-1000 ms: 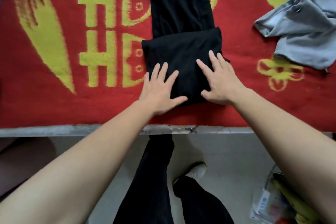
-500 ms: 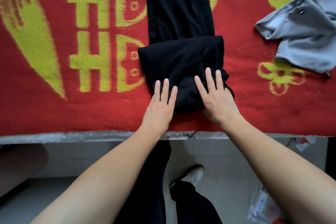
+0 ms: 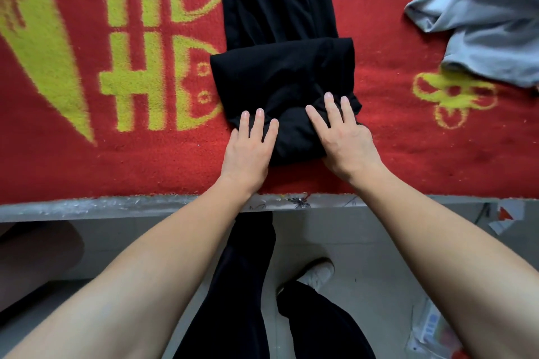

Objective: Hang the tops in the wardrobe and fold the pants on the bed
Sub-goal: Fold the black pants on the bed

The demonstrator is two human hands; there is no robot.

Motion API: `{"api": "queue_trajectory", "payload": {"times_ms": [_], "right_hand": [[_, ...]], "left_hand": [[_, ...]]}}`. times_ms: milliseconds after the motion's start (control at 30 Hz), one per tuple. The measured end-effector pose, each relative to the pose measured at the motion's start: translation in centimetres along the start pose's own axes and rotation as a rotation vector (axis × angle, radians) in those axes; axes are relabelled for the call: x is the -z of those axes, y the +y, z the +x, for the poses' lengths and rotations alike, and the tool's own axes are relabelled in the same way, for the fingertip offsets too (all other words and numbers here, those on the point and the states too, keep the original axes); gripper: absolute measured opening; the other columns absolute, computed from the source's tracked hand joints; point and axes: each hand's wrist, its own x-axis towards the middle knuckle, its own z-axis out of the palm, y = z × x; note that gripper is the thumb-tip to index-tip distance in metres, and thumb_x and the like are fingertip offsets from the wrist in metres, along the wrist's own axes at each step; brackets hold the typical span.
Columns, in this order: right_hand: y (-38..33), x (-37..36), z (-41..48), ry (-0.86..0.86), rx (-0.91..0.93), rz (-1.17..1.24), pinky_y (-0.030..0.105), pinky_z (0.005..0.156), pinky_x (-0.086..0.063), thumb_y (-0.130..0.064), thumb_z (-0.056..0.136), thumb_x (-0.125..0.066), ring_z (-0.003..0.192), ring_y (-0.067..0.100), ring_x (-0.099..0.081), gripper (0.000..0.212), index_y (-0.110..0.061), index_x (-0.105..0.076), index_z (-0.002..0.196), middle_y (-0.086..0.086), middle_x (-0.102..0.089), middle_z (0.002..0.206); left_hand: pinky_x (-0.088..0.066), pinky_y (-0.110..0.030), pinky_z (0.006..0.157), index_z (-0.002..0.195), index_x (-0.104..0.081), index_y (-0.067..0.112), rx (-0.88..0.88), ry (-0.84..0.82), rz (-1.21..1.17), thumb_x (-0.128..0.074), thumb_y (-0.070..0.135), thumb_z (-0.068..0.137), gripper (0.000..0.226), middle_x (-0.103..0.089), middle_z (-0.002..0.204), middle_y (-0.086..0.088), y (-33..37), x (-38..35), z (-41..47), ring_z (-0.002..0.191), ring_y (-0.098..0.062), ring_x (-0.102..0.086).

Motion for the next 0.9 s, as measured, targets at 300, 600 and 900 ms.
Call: {"api": "queue_trajectory", "payload": {"times_ms": [300, 600, 900], "right_hand": [[1.7, 2.5, -5.9, -0.036, 0.096, 0.062, 0.041, 0.092, -0.049, -0.045, 0.075, -0.073, 0.130, 0.030, -0.044, 0.089, -0.030, -0.027, 0.150, 0.007, -0.040, 0.147], [3.6, 4.8, -13.4, -0.377, 0.212, 0.116, 0.042, 0.108, -0.036, -0.055, 0.071, -0.068, 0.120, 0.029, -0.053, 0.086, -0.039, -0.034, 0.148, 0.005, -0.043, 0.133], [7.5, 14.7, -2.3, -0.352, 0.073, 0.641, 0.028, 0.093, -0.046, -0.048, 0.065, -0.065, 0.111, 0.017, -0.060, 0.059, -0.034, -0.065, 0.123, -0.003, -0.066, 0.121]], "left_hand": [[-0.046, -0.039, 0.091, 0.142, -0.035, 0.016, 0.004, -0.029, -0.205, -0.069, 0.020, 0.079, 0.072, -0.046, 0.142, -0.005, 2.0, 3.3, -5.6, 0.132, -0.028, -0.042], [-0.048, -0.038, 0.077, 0.116, -0.048, 0.021, 0.007, -0.257, -0.452, -0.067, 0.030, 0.074, 0.047, -0.066, 0.101, -0.005, 6.1, 5.0, -13.4, 0.095, -0.031, -0.061], [-0.048, -0.023, 0.060, 0.091, -0.067, 0.023, 0.142, -0.293, -0.937, -0.071, 0.021, 0.074, 0.018, -0.066, 0.082, 0.001, -3.0, 15.3, -3.3, 0.071, -0.016, -0.062]]}}
